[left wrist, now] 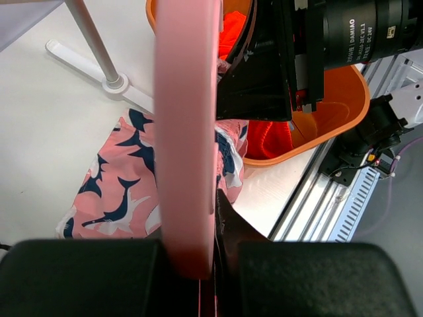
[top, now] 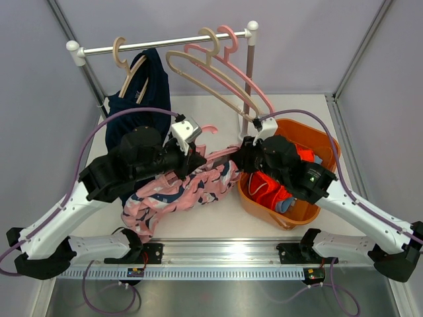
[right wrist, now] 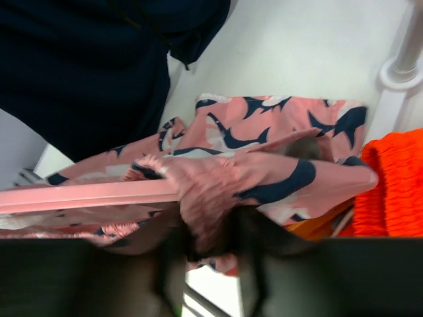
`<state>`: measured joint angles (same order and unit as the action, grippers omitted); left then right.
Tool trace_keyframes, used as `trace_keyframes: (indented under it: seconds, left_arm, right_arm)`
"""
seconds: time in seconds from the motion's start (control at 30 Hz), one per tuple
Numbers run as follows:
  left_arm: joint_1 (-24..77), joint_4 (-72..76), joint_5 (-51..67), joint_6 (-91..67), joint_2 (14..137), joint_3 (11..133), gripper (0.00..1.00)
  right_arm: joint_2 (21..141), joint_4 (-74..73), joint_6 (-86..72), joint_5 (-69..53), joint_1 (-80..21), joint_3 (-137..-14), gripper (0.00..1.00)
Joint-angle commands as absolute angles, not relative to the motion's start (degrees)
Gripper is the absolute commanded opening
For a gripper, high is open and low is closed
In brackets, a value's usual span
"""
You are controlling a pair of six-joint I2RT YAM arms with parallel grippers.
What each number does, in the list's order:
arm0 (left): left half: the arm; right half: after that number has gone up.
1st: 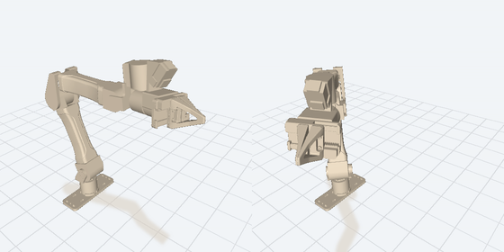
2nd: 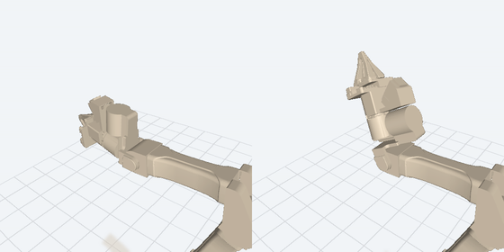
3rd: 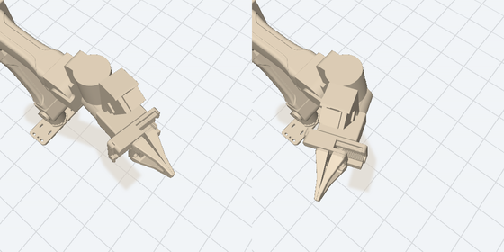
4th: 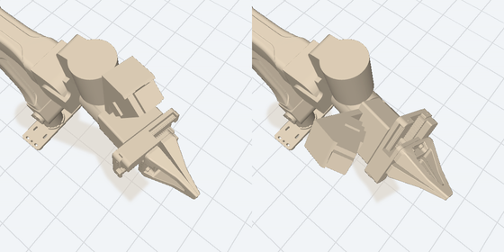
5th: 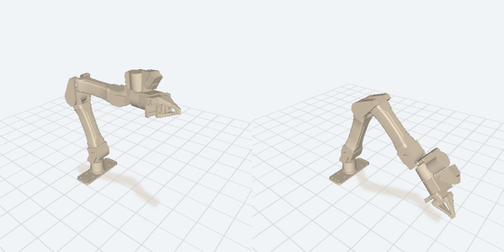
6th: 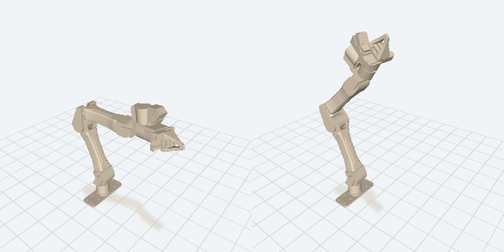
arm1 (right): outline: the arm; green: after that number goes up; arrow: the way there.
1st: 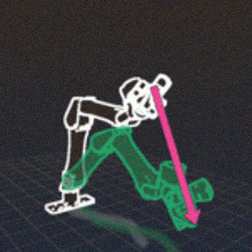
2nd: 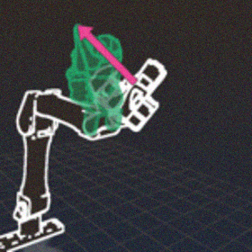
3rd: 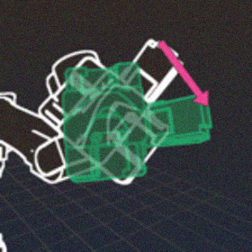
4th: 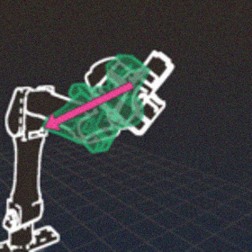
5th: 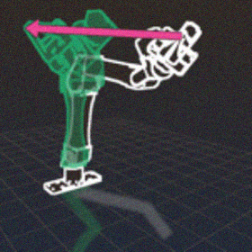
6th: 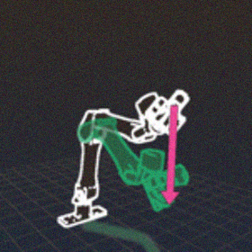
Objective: Remove the shorts from the hanger
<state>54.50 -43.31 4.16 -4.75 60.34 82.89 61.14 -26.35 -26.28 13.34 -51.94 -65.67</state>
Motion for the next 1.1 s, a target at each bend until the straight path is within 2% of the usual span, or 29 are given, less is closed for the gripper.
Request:
trace_keyframes:
  seconds: [0.0, 0.07, 0.13, 0.33, 0.73, 1.07]
  left_arm:
    - [55.0, -38.9, 3.1, -4.7, 58.3, 85.9, 0.00]
    - [55.0, -39.6, 2.6, -4.5, 58.5, 86.0, 0.00]
    - [55.0, -40.5, 2.5, -4.5, 58.4, 85.7, 0.00]
    - [55.0, -43.2, 3.9, -3.8, 56.8, 83.9, 0.00]
    - [55.3, -46.4, 12.1, -2.0, 50.1, 81.5, 0.00]
    - [55.2, -46.8, 13.1, -1.2, 44.5, 80.6, 0.00]
  right_arm:
    - [59.9, -26.0, -26.7, 16.7, -51.7, -68.6, 0.20]
    - [59.4, -26.9, -26.5, 18.5, -51.7, -69.0, 0.04]
    - [58.6, -28.9, -26.3, 20.3, -51.6, -69.7, 0.00]
    - [58.5, -35.9, -24.4, 31.9, -51.2, -73.5, 0.00]
    - [60.7, -37.2, -22.5, 33.1, -43.7, -74.4, 0.00]
    - [63.4, -36.2, -22.0, 31.0, -39.8, -74.4, 0.00]
